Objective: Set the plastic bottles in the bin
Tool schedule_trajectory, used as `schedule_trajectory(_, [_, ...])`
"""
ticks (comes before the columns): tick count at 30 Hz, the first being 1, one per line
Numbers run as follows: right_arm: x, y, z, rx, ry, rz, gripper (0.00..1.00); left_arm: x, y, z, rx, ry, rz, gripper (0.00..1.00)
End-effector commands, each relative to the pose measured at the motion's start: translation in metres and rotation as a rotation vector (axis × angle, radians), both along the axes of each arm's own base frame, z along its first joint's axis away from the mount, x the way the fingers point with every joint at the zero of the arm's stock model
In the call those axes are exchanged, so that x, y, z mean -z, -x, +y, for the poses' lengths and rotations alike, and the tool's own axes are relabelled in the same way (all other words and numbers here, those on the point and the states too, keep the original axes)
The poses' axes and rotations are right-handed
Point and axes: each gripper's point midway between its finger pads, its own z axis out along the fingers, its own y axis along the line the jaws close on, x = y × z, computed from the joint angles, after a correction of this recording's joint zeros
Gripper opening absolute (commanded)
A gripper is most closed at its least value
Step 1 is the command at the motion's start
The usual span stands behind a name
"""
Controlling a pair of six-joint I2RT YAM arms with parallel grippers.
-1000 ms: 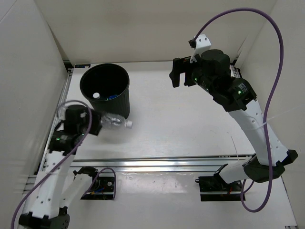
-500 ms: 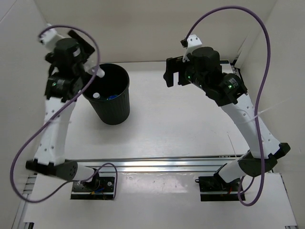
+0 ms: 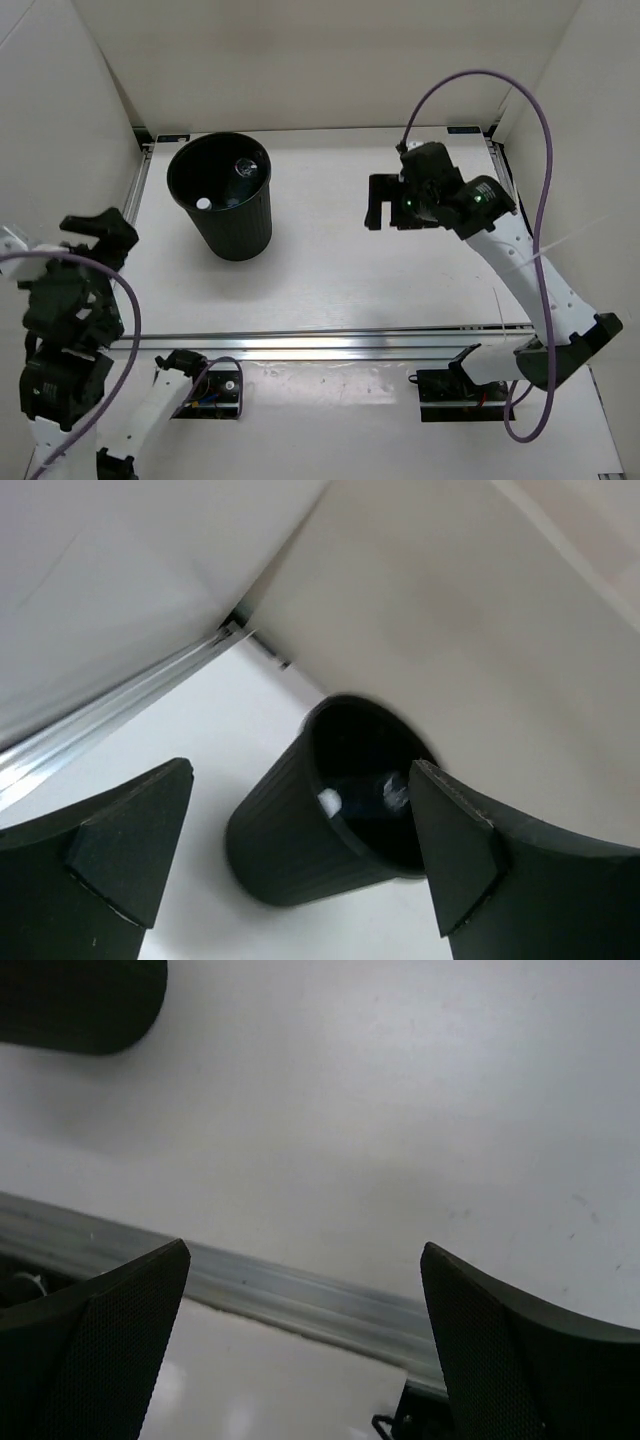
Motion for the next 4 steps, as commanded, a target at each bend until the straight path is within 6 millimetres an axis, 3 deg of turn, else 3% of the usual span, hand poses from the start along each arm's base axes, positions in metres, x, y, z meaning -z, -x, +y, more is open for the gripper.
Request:
schedule_trajectory(1, [0.006, 0.032, 0.003, 0.003, -0.133, 0.083, 1.0, 0.125, -0.012, 0.004, -0.105, 0.005, 0.365, 1.0])
schedule_trajectory(4, [0.006, 0.026, -0.003, 0.037, -0.105, 0.089, 1.0, 0.172, 0.011, 0.029, -0.308, 0.045, 0.418, 1.0])
